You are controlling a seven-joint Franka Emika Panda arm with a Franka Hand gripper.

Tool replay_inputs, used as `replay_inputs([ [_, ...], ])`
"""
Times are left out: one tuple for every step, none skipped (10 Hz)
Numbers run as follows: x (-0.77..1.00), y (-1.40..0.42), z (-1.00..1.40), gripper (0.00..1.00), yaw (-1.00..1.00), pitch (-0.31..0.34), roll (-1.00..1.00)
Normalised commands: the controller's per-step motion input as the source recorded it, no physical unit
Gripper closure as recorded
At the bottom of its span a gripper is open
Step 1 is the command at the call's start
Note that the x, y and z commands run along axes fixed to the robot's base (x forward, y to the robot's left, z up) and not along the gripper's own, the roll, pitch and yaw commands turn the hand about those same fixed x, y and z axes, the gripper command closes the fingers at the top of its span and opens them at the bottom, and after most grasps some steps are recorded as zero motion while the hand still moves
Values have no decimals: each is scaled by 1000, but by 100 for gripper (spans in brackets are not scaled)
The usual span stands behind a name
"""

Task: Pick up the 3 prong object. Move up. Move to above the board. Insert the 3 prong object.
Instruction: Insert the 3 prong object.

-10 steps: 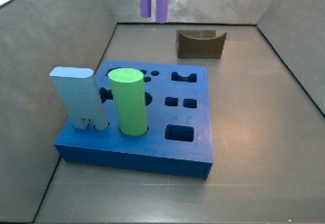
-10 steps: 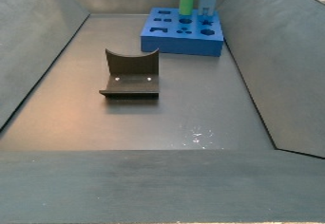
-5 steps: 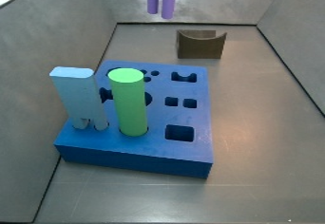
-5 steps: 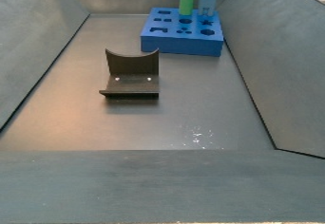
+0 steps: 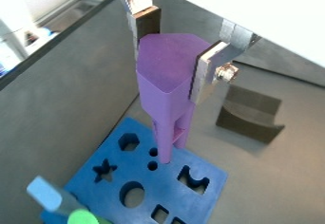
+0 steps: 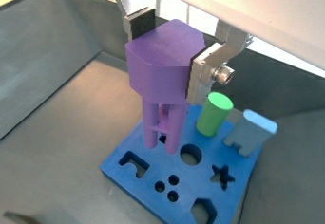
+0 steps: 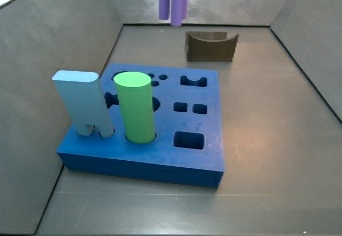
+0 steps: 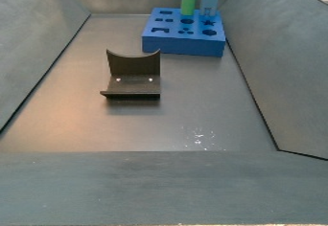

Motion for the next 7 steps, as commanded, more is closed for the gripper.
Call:
replay_inputs([
  [0,106,-189,100,-714,-11,-89],
  [0,126,-200,100,-734,-4,-91],
  [0,106,-217,100,-757,0,-93],
  [0,97,-209,100,-766,0,-86],
  [0,89,-191,100,-774,0,-89],
  [0,100,-189,100,-760,0,-93],
  [0,129,-220,100,-746,0,-79],
])
